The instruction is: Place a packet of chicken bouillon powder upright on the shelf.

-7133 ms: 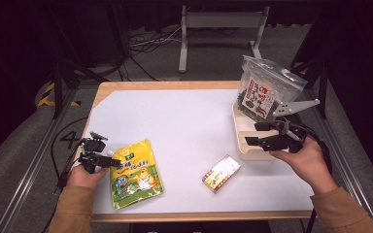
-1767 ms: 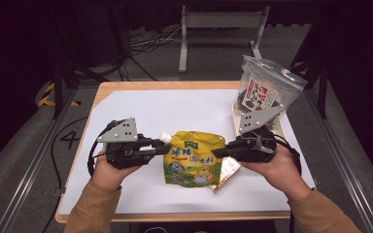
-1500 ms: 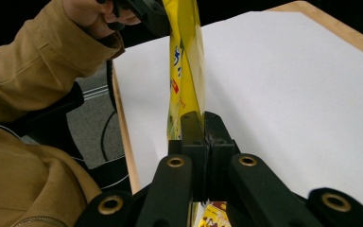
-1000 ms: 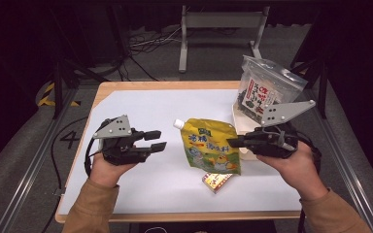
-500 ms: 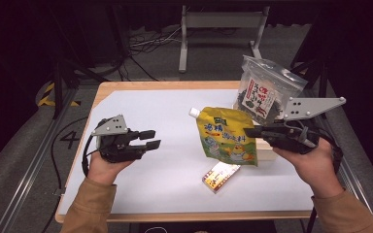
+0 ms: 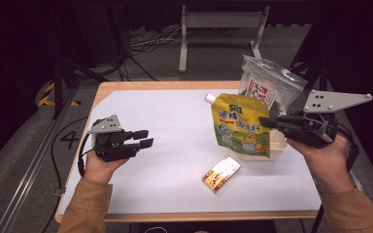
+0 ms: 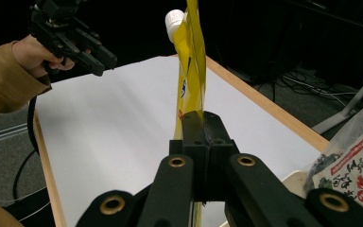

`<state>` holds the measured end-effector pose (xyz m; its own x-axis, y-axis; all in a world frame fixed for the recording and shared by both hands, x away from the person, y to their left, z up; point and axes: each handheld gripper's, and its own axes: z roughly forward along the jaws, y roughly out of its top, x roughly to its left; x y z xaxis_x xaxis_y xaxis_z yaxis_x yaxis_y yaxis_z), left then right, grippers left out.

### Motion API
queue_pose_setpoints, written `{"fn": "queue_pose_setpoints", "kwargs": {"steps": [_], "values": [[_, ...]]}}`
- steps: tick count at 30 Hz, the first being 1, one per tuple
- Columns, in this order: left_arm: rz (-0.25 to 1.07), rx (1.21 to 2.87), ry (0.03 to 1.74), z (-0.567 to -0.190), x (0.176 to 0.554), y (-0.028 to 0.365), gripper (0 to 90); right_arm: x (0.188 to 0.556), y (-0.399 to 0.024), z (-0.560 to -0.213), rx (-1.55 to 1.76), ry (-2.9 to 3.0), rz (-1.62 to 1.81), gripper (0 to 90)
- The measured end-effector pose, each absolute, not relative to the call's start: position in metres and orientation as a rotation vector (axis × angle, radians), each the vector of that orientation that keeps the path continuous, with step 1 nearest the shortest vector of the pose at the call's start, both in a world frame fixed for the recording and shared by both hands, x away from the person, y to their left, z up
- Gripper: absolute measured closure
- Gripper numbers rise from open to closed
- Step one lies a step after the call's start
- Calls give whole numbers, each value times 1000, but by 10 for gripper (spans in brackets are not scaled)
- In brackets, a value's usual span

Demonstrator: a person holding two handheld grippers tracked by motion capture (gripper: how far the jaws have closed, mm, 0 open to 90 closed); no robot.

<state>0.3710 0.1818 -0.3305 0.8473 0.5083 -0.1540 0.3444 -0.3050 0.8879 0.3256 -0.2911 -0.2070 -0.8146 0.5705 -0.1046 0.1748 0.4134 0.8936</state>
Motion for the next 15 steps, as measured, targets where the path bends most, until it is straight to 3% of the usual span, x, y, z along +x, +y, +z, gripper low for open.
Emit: {"fn": "queue_pose_setpoints", "kwargs": {"steps": [15], "values": [[188,1921,691,-339,374,193,619,337,-320,-209,706,2173,1390,900]]}}
